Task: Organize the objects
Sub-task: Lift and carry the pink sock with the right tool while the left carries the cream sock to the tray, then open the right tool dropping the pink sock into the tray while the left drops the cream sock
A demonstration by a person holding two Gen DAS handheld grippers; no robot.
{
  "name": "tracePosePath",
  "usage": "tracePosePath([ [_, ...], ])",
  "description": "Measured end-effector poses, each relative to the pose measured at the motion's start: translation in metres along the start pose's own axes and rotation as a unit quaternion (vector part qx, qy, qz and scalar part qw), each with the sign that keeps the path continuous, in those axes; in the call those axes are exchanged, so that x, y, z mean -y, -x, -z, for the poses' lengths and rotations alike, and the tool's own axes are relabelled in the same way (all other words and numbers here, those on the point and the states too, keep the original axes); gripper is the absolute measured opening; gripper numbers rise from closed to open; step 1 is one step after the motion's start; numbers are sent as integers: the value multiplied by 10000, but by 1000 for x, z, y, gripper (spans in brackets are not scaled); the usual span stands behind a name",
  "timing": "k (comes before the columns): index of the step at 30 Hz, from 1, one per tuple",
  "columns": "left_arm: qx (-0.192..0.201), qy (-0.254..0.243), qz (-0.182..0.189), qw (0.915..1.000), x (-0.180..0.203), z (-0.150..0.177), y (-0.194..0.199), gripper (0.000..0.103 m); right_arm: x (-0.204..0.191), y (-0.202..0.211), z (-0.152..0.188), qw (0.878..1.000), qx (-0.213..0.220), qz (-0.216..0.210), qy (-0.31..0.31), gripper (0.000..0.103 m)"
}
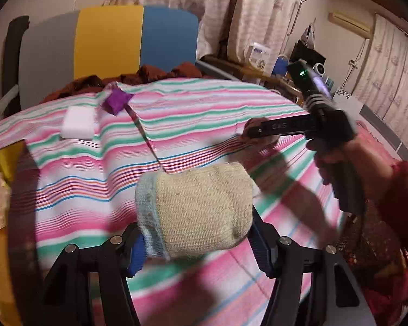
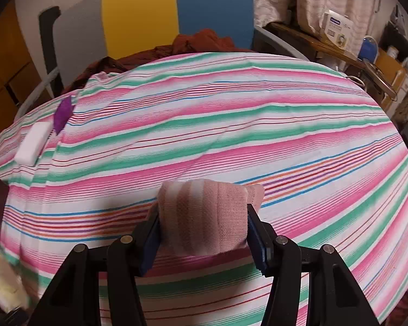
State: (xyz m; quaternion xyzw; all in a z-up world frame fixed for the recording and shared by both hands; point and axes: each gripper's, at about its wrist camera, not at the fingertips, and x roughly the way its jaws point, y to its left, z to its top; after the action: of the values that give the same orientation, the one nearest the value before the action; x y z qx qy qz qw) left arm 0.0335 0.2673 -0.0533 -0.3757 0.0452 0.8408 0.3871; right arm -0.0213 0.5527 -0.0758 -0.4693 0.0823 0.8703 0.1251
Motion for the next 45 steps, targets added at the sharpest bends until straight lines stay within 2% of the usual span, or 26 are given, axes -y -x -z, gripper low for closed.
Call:
tracePosePath([
  [8,278,111,-35,9995,-22,15,59,64,-21,22,1,9977,436,-420,304,57],
  [11,447,176,-72,9988,-31,17,80,64,-32,27,1,9971,426,-539,340,57],
  [14,591,277,-175,9977,-42,17,96,64,-44,33,6,9955,348,-866,148,57],
  [16,688,405,-278,9964,-53,18,108,64,-59,38,11,9923,319,-1184,176,57],
  [20,823,668,-527,9930,-78,23,130,64,-106,57,22,9859,373,-1510,621,57],
  [25,910,1031,-958,9858,-117,33,151,64,-167,85,28,9705,479,-2125,1036,57],
  [29,771,1375,-1121,9811,-146,46,157,64,-218,103,30,9556,502,-2522,1437,57],
  [33,451,1650,-1103,9791,-166,60,153,64,-266,112,35,9414,472,-2735,1915,57],
  [37,175,1877,-1054,9764,-178,74,148,65,-298,118,45,9280,269,-3077,2086,57],
  [42,-359,1848,-889,9781,-178,85,133,66,-333,128,56,9140,237,-3260,2404,57],
  [45,-245,1751,-1044,9787,-173,88,138,72,-348,130,58,9087,192,-3361,2468,59],
])
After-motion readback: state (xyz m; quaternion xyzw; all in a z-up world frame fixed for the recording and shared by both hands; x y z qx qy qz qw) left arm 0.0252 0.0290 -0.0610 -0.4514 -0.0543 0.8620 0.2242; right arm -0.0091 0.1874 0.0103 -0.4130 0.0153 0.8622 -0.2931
